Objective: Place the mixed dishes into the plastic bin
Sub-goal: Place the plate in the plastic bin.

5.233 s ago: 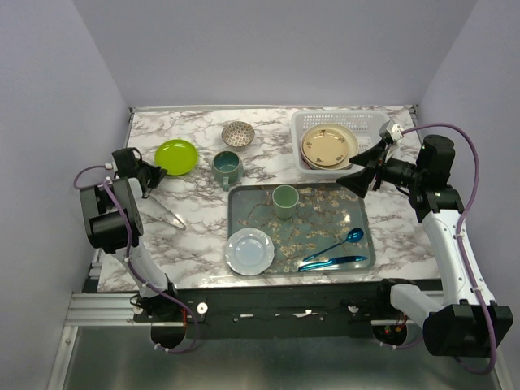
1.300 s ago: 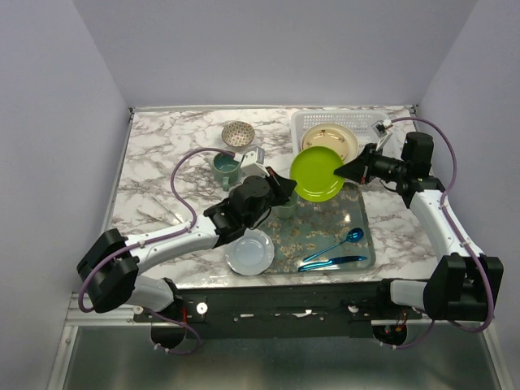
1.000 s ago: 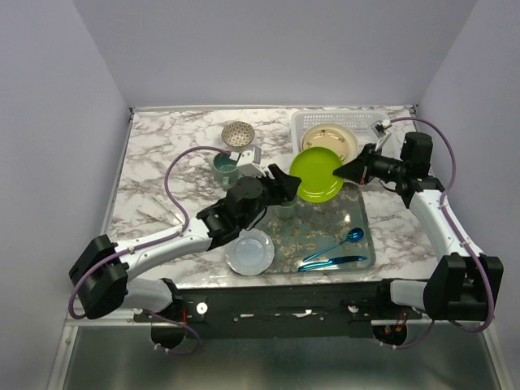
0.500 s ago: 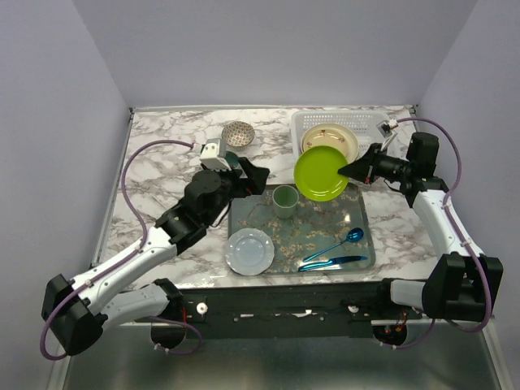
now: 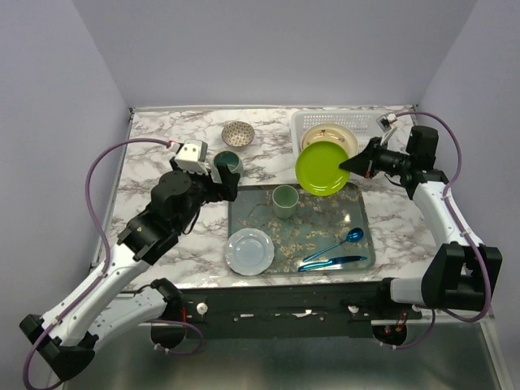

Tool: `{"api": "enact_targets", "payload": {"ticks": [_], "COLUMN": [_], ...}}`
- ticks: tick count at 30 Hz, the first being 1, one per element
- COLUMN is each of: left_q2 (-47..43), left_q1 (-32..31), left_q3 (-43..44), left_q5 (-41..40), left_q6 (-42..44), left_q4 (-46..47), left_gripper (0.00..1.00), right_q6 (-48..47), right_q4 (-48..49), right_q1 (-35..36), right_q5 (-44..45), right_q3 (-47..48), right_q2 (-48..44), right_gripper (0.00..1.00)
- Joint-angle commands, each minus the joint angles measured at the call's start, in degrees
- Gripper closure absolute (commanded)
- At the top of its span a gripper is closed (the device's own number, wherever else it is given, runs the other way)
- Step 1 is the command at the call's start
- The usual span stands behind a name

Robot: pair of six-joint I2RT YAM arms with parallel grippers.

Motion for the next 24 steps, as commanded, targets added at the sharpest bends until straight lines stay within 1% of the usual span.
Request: {"api": "enact_targets", "payload": {"ticks": [1, 3, 6, 9, 15, 24], "left_q2": [-3.74, -5.06, -5.59, -6.38, -7.96, -8.49], "left_q1": [0.28, 0.81, 4.14, 6.95, 10.12, 13.11], "left_q3": [-1.90, -5.23, -6.12, -6.65, -7.09, -7.44], "left_q5": [-7.63, -7.65, -2.21, 0.96, 2.73, 5.89], "left_q6": [9.22, 9.74, 8.61, 8.43, 7.90, 7.20], "left_q4": [-5.58, -4.18, -4.61, -3.82, -3.38, -2.85], "left_gripper": [0.01, 0.01, 0.01, 0.01, 0.01, 0.01], "right_q6": [-2.76, -3.73, -4.61, -4.70, -5.49, -4.97], "right_q4": [-3.75, -5.77, -8.84, -10.61, -15.00, -17.91], "right_q1": [-0.35, -0.35, -0.35, -0.35, -0.35, -0.26], "right_q5": [2.53, 2.97, 3.85, 4.91, 7.72, 10.44], "right_q3": [5.57, 7.42, 11.73, 15.51, 23.85, 32.56], "right_q2": [4.71, 6.21, 9.11, 11.83, 17.02, 25.11], "right_gripper": [0.99, 0.99, 0.99, 0.99, 0.98, 0.98]}}
